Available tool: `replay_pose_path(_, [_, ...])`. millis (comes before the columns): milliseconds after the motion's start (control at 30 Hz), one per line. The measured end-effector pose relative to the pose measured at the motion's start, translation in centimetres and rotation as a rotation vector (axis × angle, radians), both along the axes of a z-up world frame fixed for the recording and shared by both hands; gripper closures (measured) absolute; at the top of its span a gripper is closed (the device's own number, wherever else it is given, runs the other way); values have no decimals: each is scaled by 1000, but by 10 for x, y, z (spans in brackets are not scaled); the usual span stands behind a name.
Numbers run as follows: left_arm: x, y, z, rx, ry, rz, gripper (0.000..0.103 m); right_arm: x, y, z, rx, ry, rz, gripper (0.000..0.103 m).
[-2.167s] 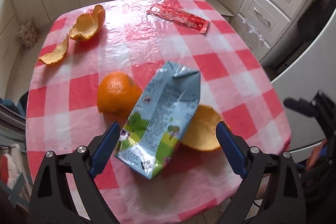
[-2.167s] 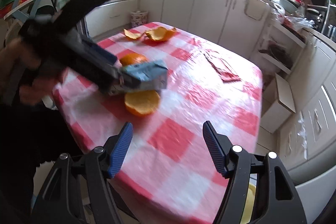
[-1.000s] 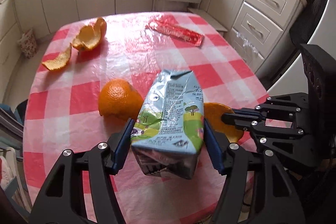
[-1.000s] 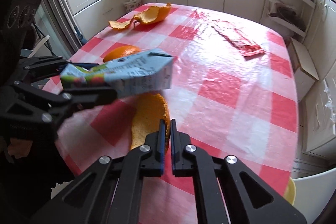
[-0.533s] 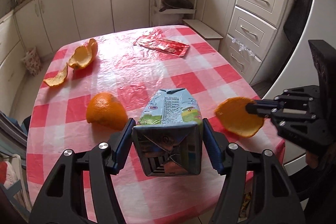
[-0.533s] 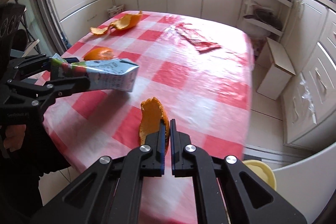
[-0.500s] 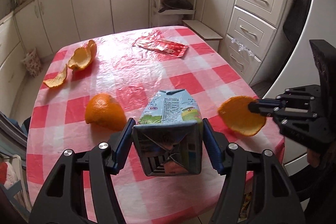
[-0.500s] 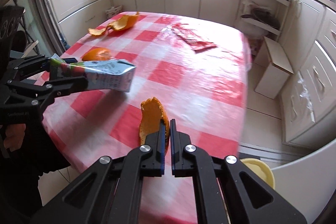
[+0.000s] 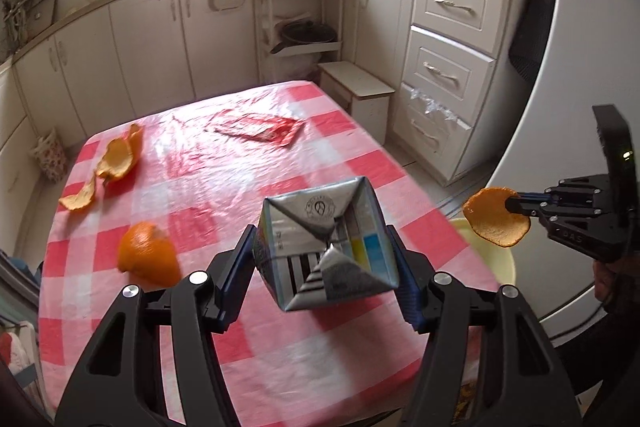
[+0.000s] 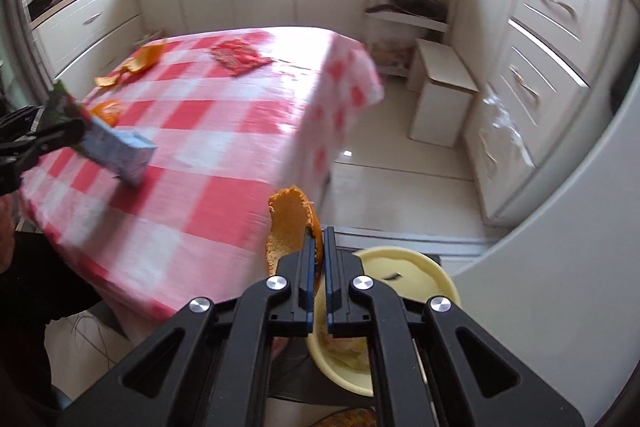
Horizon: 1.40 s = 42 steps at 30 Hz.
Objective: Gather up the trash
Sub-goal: 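Carry the carton to the yellow bin with the left tool while the right tool carries an orange peel there, then grasp an orange peel with the left tool while the right tool grasps another peel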
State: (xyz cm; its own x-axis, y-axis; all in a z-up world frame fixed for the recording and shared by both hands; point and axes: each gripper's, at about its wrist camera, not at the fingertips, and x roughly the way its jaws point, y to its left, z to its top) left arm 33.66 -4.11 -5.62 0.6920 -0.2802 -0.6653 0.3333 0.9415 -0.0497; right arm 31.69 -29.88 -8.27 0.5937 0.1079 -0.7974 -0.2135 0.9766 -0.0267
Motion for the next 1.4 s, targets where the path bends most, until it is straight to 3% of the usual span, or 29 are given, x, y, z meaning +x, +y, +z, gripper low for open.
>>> replay_pose_path(200, [4,-8,3,-51,9,-12,44,0,-16,-7,-63,13,-54,98])
replay_pose_path(367, [6,-17,12,-157,21,-45,44,1,-28,-20,-101,56,-81,98])
replay_pose_path(600, [16,-93,13,-272,59,-178,44,0,-49,-35,-119,108,-128,98])
replay_pose_path(733, [28,-142,-5,-283,116,-227,44,-1,-56,-44,-123,149,-134,96])
replay_pose_path(800, [34,-165,-19,-265,156,-234,44,-1,-60,-50,-136,179,-138,70])
replay_pose_path(833, [39,-179,-30,-246,192,-236,44,-1,-61,-50,-145,179,-142,66])
replay_pose_path(1000, [59,-221,-72,-184,354,-258,42,-5,-83,-47,-170,172,-211,64])
replay_pose_path(1067, [58,-228,-76,-163,374,-273,36,-5,-92,-42,-161,157,-241,63])
replay_pose_path(1167, [52,-218,-66,-152,330,-272,32,-4,-94,-31,-144,124,-257,62])
replay_pose_path(1267, [52,-178,-42,-143,244,-215,28,-2,-84,-20,-132,86,-241,61])
replay_pose_path(1400, [70,-100,-16,-114,137,-47,22,-2,-55,-4,-112,22,-172,57])
